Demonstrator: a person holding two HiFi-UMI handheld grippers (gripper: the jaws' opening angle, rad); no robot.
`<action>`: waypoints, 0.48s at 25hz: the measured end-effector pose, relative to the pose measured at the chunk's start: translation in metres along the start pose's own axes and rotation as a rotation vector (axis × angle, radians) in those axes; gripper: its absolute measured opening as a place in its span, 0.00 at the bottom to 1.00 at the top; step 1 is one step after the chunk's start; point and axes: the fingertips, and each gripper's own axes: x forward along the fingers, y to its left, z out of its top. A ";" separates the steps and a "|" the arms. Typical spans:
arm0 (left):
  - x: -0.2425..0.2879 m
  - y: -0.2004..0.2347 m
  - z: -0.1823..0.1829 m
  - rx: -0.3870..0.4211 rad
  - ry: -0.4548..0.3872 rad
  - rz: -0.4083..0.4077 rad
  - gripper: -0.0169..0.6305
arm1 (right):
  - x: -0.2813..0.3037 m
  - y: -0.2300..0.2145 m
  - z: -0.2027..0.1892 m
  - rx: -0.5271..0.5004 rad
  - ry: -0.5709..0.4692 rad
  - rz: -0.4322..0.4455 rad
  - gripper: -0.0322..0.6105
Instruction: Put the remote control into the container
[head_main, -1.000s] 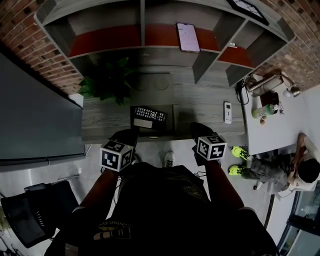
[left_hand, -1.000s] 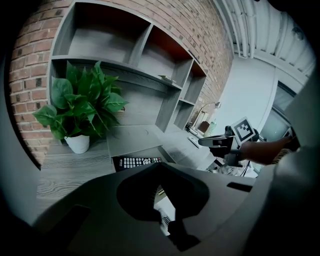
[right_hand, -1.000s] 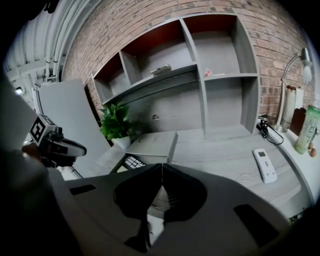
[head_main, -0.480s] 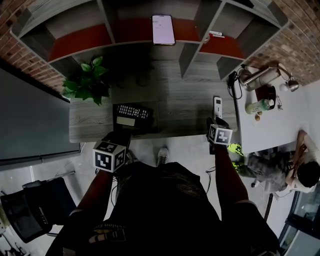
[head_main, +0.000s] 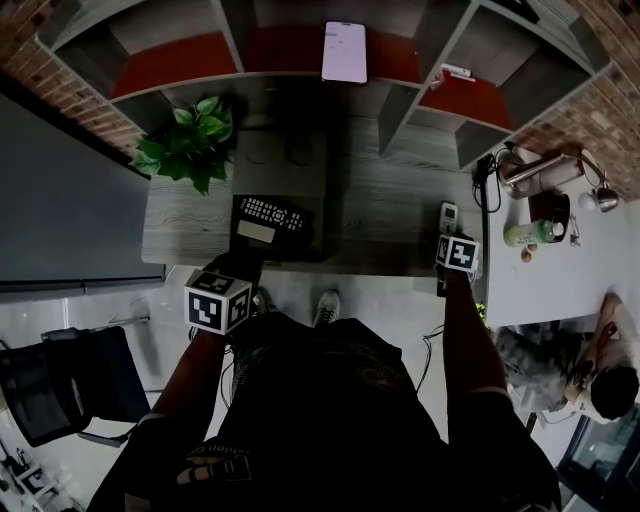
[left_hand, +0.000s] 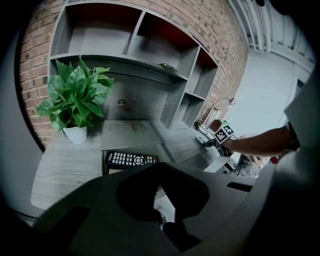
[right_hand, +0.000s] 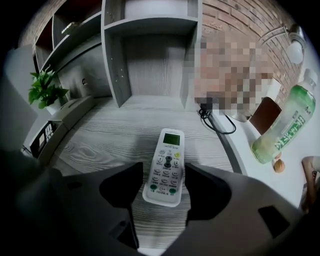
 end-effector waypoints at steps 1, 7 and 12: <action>-0.002 0.002 -0.002 -0.009 -0.001 0.008 0.04 | 0.003 0.000 -0.003 0.000 0.015 0.001 0.43; -0.008 0.010 -0.005 -0.042 -0.013 0.037 0.04 | 0.011 0.000 -0.011 0.065 0.043 0.023 0.43; -0.011 0.017 -0.005 -0.052 -0.024 0.044 0.04 | 0.012 -0.001 -0.012 0.070 0.056 0.021 0.43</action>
